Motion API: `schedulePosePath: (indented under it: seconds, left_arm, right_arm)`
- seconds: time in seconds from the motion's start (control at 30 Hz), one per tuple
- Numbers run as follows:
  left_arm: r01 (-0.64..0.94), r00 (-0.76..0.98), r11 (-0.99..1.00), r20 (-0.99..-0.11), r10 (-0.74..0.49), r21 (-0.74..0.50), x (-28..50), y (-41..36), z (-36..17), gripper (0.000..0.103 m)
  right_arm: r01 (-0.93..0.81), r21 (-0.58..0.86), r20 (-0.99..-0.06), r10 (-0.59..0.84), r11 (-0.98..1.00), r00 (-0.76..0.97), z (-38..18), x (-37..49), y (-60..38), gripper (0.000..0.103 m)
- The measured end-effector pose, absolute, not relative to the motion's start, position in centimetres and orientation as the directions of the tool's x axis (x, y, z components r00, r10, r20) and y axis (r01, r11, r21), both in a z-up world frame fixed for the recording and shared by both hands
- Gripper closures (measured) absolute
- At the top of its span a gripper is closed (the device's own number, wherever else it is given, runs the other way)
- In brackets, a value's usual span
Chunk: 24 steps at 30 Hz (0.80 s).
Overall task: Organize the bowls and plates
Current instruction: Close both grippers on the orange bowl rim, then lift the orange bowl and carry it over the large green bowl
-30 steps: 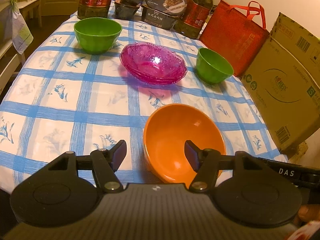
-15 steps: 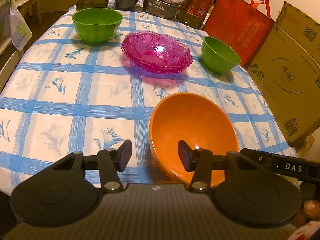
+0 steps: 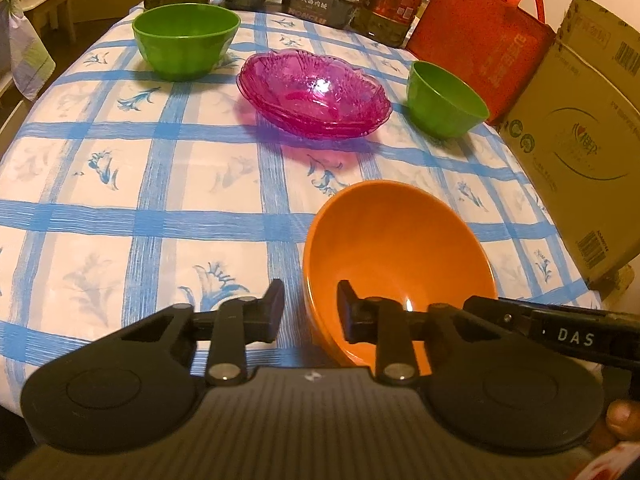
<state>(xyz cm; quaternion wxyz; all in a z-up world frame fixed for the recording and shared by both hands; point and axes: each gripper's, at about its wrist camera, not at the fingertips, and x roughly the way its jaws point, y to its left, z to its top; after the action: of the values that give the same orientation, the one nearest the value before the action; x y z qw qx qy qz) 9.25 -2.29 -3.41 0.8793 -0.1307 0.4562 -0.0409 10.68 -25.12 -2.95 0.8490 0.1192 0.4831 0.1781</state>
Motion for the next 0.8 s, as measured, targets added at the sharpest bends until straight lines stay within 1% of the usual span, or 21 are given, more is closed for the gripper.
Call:
schedulePosePath:
  seconds: [0.03,0.1,0.2,0.33,0.8]
  left_arm:
    - [-0.046,0.579,0.962,-0.792,-0.194,-0.27,9.3,-2.3,-3.5,0.083]
    - [-0.045,0.577,0.961,-0.792,-0.197,-0.272,9.3,-2.3,-3.6,0.088]
    - [-0.037,0.578,0.962,-0.792,-0.199,-0.269,9.4,-2.3,-3.6,0.093]
    - [-0.027,0.577,0.965,-0.792,-0.197,-0.26,9.5,-2.5,-3.5,0.094]
    - [-0.004,0.576,0.969,-0.793,-0.198,-0.245,9.9,-3.3,-2.5,0.094]
  right_arm:
    - [-0.188,0.373,-0.779,0.417,0.909,0.468,-3.0,10.8,-25.1,0.069]
    - [-0.187,0.374,-0.779,0.417,0.908,0.467,-3.1,10.9,-25.0,0.075]
    - [-0.189,0.377,-0.778,0.421,0.907,0.466,-3.1,11.0,-25.0,0.08]
    - [-0.194,0.382,-0.777,0.428,0.903,0.462,-3.1,11.1,-24.7,0.088]
    - [-0.162,0.386,-0.777,0.414,0.908,0.474,-2.5,11.0,-25.3,0.089]
